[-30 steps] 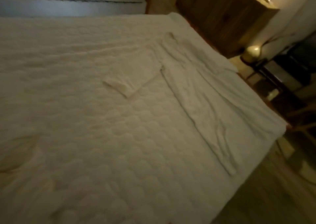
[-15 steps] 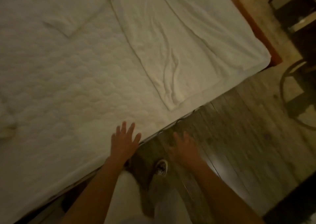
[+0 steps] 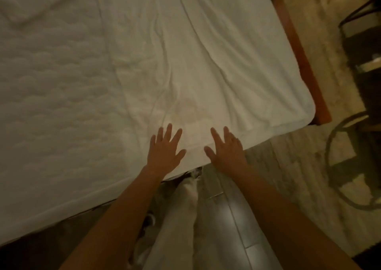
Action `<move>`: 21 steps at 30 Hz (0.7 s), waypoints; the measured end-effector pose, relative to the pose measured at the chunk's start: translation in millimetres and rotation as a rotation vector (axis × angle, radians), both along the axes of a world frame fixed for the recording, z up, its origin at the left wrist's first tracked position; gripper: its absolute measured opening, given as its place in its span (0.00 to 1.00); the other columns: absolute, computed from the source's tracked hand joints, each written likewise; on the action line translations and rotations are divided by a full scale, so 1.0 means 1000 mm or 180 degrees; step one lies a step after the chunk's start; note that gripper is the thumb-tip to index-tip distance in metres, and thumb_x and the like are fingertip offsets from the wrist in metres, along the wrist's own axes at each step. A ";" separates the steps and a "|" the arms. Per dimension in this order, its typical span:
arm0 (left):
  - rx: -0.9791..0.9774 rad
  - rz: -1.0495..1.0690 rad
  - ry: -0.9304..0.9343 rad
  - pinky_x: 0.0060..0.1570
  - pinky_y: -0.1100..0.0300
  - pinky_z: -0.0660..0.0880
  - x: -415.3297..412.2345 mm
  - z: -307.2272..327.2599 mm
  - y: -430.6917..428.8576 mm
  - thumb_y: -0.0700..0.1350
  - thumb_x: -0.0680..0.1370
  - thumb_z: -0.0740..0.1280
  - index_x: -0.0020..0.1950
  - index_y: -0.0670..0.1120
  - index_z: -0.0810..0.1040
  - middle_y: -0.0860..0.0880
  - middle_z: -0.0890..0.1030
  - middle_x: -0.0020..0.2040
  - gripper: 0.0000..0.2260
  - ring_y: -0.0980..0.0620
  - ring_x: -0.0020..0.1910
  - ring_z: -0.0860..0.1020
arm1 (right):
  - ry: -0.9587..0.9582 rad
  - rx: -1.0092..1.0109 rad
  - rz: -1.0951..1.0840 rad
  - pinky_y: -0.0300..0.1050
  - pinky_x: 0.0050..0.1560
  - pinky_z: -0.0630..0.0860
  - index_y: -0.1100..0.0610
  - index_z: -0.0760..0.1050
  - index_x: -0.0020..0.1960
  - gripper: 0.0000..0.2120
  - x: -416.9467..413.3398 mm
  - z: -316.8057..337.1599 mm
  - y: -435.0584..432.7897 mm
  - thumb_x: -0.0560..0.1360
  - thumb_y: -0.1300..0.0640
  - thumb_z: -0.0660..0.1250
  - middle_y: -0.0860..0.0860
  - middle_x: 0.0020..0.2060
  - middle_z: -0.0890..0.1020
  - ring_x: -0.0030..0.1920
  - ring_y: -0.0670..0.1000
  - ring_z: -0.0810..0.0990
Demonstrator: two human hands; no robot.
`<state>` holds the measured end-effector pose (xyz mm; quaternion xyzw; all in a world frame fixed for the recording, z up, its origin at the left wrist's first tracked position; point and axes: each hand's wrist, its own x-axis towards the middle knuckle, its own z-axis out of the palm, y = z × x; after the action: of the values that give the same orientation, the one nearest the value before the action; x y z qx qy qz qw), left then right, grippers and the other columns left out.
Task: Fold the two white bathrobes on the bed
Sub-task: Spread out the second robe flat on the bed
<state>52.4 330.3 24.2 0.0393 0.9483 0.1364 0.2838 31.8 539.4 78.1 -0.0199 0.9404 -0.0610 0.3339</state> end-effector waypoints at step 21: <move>-0.0299 0.1915 0.0802 0.44 0.41 0.81 -0.025 -0.053 0.122 0.31 0.74 0.70 0.69 0.38 0.75 0.35 0.78 0.56 0.23 0.36 0.49 0.78 | 0.1164 -0.1391 0.1380 0.53 0.48 0.79 0.57 0.83 0.55 0.16 -0.129 -0.117 0.188 0.77 0.48 0.65 0.56 0.51 0.79 0.48 0.56 0.78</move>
<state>27.5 452.5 -28.9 -0.2391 0.9503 0.1643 0.1127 -97.6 727.8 -38.7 -0.3005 0.9233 -0.1837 0.1531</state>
